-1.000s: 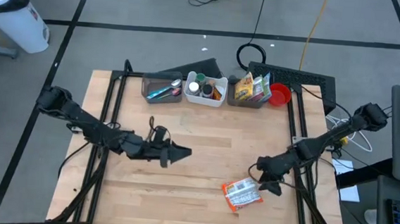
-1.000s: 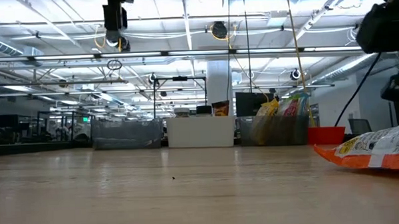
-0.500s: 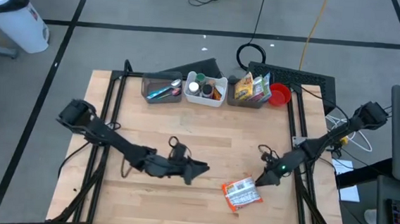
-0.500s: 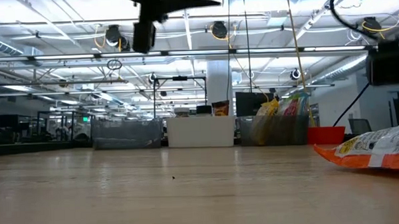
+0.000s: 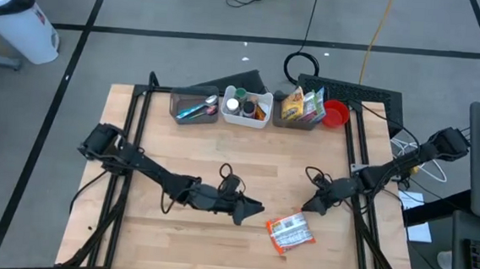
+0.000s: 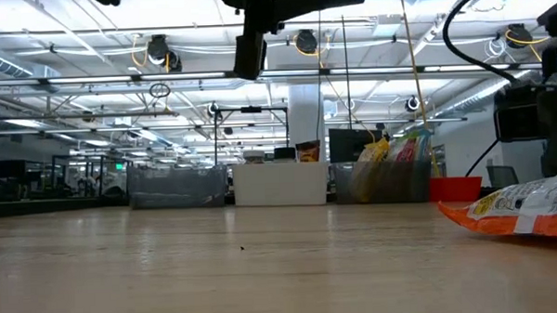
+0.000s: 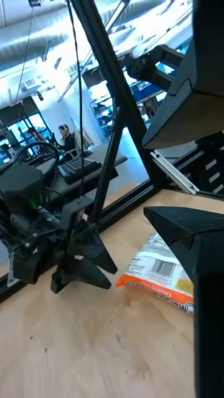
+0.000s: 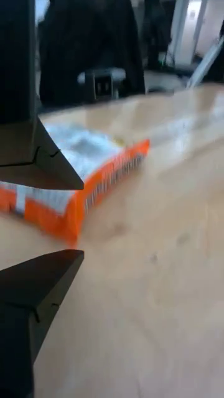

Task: Pick & Place Food Item
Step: Put the orange noodle pack into the right black bin

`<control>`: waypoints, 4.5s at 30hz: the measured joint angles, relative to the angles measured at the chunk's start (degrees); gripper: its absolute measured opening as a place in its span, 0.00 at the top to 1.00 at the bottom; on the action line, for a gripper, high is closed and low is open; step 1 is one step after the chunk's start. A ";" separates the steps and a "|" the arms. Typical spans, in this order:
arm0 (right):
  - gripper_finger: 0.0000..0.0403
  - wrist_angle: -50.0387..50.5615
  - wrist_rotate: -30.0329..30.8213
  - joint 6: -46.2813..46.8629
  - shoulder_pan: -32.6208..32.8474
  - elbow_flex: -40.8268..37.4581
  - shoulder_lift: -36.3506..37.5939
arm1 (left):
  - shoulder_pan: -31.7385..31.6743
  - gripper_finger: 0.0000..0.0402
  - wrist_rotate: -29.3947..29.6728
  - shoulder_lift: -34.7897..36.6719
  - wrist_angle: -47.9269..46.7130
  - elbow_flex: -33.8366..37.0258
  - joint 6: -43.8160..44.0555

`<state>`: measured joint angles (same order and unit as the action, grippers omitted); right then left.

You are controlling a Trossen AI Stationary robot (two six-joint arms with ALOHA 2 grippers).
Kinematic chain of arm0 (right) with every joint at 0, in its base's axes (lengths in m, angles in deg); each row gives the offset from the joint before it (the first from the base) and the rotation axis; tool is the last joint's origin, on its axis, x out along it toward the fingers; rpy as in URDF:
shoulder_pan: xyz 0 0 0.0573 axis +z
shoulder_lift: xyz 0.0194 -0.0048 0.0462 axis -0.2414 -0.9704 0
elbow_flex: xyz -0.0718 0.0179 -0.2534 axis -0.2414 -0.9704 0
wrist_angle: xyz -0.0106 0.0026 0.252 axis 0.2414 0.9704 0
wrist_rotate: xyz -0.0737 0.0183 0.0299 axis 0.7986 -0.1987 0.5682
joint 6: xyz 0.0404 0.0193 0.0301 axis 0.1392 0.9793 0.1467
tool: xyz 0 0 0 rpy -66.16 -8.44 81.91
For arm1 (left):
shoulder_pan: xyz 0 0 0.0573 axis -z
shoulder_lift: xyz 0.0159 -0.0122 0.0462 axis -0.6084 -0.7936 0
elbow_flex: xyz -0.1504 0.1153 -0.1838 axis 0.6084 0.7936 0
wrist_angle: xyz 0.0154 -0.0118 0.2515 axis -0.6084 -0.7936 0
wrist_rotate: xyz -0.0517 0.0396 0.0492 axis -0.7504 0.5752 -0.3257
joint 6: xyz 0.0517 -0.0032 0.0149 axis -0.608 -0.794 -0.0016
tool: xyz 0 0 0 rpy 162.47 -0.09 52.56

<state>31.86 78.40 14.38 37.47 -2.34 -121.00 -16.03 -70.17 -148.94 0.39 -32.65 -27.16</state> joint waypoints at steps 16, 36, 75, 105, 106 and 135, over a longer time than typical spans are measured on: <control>0.64 2.03 -2.99 -8.37 -1.79 2.36 -4.57 | -2.78 0.58 -3.68 -0.01 -0.13 -0.09 0.02; 0.71 -3.84 -1.88 -11.68 -2.53 2.34 -12.77 | -4.82 0.58 -3.81 -0.01 -0.11 -0.09 -0.85; 1.00 11.70 -1.88 -30.30 -6.20 22.25 -16.85 | -4.76 0.58 -4.91 0.01 -0.30 -0.07 -0.17; 0.75 26.10 -15.03 -35.04 -15.27 34.84 -16.52 | -4.35 0.58 -9.30 0.01 -0.57 -0.07 -0.04; 0.71 27.24 -15.34 -33.77 -15.32 34.84 -16.52 | -4.24 0.58 -9.30 0.01 -0.57 -0.07 -0.09; 0.49 5.02 -8.41 4.28 -7.27 11.01 -9.49 | -2.92 0.58 -9.30 0.01 -2.45 -0.05 -4.33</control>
<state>36.88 70.00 18.66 30.20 8.67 -130.49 -18.95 -79.47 -148.93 -2.06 -32.70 -31.48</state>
